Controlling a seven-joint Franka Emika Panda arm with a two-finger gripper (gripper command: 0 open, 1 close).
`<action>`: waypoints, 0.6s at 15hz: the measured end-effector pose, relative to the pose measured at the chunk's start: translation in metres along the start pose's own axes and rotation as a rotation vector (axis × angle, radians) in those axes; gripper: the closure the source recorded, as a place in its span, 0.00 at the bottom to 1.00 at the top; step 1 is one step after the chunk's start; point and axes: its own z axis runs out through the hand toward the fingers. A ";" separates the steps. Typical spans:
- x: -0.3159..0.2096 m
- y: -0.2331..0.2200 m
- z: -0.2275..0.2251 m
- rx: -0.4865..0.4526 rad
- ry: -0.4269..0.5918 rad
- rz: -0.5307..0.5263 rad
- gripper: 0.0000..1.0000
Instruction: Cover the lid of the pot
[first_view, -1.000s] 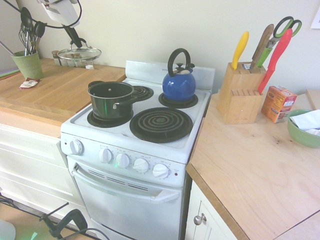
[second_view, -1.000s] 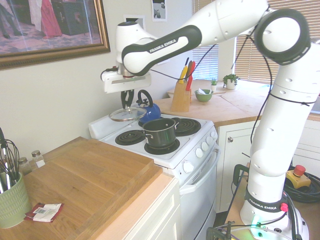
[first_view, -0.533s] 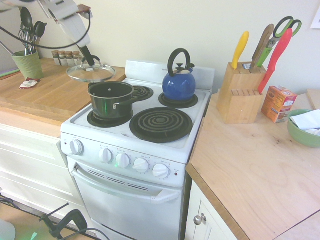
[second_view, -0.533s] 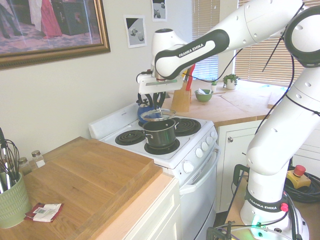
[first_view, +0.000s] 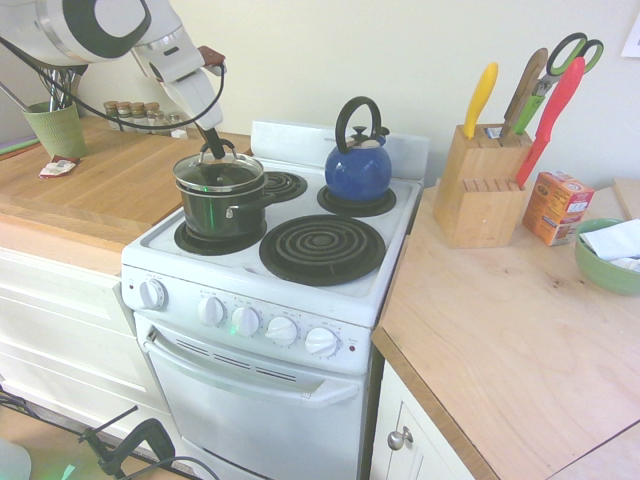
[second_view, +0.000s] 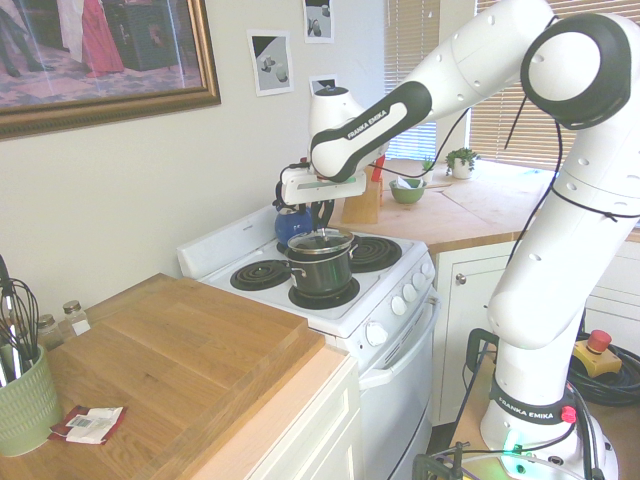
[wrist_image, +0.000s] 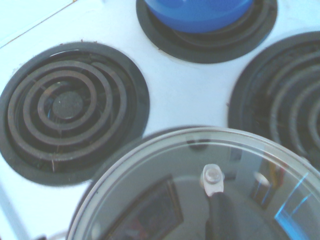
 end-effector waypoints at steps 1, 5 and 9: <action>0.001 -0.006 0.004 -0.004 0.000 -0.003 1.00; -0.006 -0.024 0.016 -0.016 0.005 -0.034 1.00; -0.010 -0.027 0.012 -0.018 0.021 -0.057 1.00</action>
